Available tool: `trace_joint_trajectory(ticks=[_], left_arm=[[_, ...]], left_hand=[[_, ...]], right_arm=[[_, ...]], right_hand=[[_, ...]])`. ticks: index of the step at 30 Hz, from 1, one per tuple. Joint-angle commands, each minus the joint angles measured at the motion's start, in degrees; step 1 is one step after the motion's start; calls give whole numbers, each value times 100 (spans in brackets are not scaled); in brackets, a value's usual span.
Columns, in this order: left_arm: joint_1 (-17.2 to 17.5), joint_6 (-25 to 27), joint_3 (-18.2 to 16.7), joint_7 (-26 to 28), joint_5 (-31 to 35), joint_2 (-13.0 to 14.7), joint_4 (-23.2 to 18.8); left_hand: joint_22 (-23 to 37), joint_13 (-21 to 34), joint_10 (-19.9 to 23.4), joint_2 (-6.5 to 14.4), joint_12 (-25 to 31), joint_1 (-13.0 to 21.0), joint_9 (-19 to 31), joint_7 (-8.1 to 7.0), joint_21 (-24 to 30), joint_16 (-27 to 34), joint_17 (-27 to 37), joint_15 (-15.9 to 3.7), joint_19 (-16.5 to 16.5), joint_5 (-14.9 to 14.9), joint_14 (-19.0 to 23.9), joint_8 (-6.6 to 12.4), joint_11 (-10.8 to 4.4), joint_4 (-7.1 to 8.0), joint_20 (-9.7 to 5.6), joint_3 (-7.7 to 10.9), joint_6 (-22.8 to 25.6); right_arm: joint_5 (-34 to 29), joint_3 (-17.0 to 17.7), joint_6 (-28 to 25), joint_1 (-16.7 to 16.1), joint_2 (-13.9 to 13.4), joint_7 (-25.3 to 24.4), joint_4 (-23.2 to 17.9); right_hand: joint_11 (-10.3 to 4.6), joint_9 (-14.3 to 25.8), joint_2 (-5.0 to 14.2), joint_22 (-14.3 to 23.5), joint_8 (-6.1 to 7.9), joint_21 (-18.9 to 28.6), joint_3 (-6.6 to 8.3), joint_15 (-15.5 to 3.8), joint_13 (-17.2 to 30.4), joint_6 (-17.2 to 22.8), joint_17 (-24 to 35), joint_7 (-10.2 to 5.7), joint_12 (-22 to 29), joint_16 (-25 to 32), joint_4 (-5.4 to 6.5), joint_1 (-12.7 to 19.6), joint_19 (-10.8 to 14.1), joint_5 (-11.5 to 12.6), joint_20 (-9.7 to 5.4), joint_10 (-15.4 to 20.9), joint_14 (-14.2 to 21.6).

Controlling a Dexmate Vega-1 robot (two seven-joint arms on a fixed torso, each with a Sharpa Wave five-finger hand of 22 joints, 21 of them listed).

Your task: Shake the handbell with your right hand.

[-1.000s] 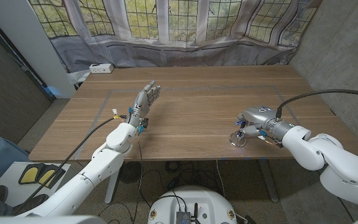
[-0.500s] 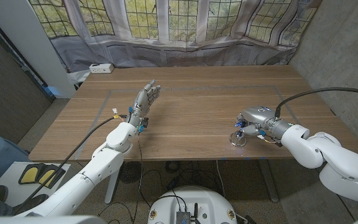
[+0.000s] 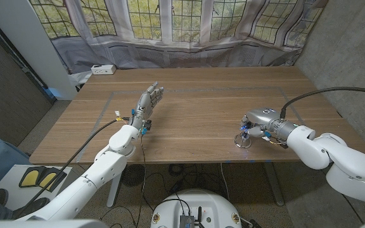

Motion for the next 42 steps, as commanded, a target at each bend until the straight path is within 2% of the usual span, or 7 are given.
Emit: trace_joint_trajectory(ticks=[1, 3, 7, 13, 19, 32, 42], left_arm=[[17, -32, 6, 6, -3, -18, 13], [28, -37, 0, 10, -8, -17, 7], [42, -25, -2, 19, -16, -16, 3], [41, -28, 7, 6, -29, -29, 24], [32, -28, 6, 10, -23, -30, 38], [-26, -16, 6, -36, -29, -14, 58], [-38, -31, -14, -50, -31, 5, 36]], left_hand=[[15, 16, 49, -8, -4, 49, 30, 18, -4, -12, 8, -14, 21, -4, 50, -19, 14, -15, 0, 33, 49], [15, 16, 43, -8, -7, 49, 30, 17, -4, -13, 8, -11, 21, -4, 48, -18, 5, -15, -1, 33, 52], [15, 17, 43, -8, -9, 49, 30, 20, -5, -15, 8, -11, 18, -5, 43, -18, 5, -15, 4, 32, 53], [15, 17, 41, -8, -12, 50, 30, 11, -5, -19, 8, -9, 17, -5, 36, -22, -8, -15, -3, 32, 46], [15, 17, 45, -7, -12, 50, 31, 15, -6, -16, 8, -6, 16, -5, 42, -21, 7, -15, 4, 32, 50], [15, 17, 56, -8, -13, 49, 31, 15, -6, -14, 8, -7, 15, -5, 52, -18, 3, -14, -2, 31, 62], [15, 18, 59, -8, -14, 49, 31, 18, -5, -17, 8, -7, 19, -5, 47, -20, 11, -14, -5, 30, 60]], right_arm=[[365, -60, 122, 144, -192, -42, 71], [437, -60, 158, 168, -230, -42, 83], [578, -24, 260, 194, -310, -71, 104], [725, 66, 340, 188, -377, -146, 100], [799, 198, 226, 141, -402, -147, 34], [939, 332, 91, 145, -425, -46, -80], [1301, 676, 186, 89, -379, 147, -132]], right_hand=[[12, 38, 91, 41, 61, 105, 31, -315, 37, 193, 58, 21, 91, 66, 6, 220, 103, 12, -30, 193, 186], [-22, 46, 132, 52, 78, 154, 33, -309, 43, 268, 82, 29, 119, 88, 11, 302, 130, 31, -53, 279, 270], [33, 55, 171, 64, 68, 221, 22, -337, 50, 283, 113, 58, 141, 100, 25, 381, 173, 38, -54, 352, 333], [23, 65, 240, 76, 66, 309, 17, -247, 57, 335, 140, 163, 155, 126, 52, 472, 221, 35, -37, 410, 471], [44, 68, 262, 80, 66, 377, -4, -223, 62, 380, 161, 214, 175, 130, 73, 509, 263, 25, -16, 474, 537], [63, 69, 264, 81, 55, 468, -40, -193, 67, 434, 185, 253, 204, 119, 84, 568, 283, 26, 11, 573, 622], [63, 70, 268, 80, 47, 516, -67, -197, 90, 462, 201, 265, 214, 101, 102, 581, 267, 26, 14, 581, 652]])
